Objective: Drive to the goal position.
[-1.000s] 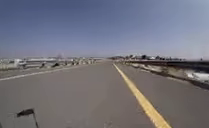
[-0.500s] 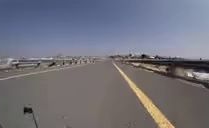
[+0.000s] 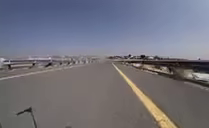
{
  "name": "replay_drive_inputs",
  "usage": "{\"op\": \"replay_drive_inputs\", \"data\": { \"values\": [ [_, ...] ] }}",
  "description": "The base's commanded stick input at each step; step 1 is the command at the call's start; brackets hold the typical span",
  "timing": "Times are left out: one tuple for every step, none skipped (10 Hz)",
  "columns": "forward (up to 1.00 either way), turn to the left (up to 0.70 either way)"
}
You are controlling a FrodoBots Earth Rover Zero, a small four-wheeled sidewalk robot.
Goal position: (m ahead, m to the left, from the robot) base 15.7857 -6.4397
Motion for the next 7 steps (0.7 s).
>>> {"op": "replay_drive_inputs", "data": {
  "values": [
    [1.00,0.00],
    [1.00,0.00],
    [1.00,0.00],
    [1.00,0.00],
    [1.00,0.00],
    [1.00,0.00],
    [1.00,0.00]
  ]
}}
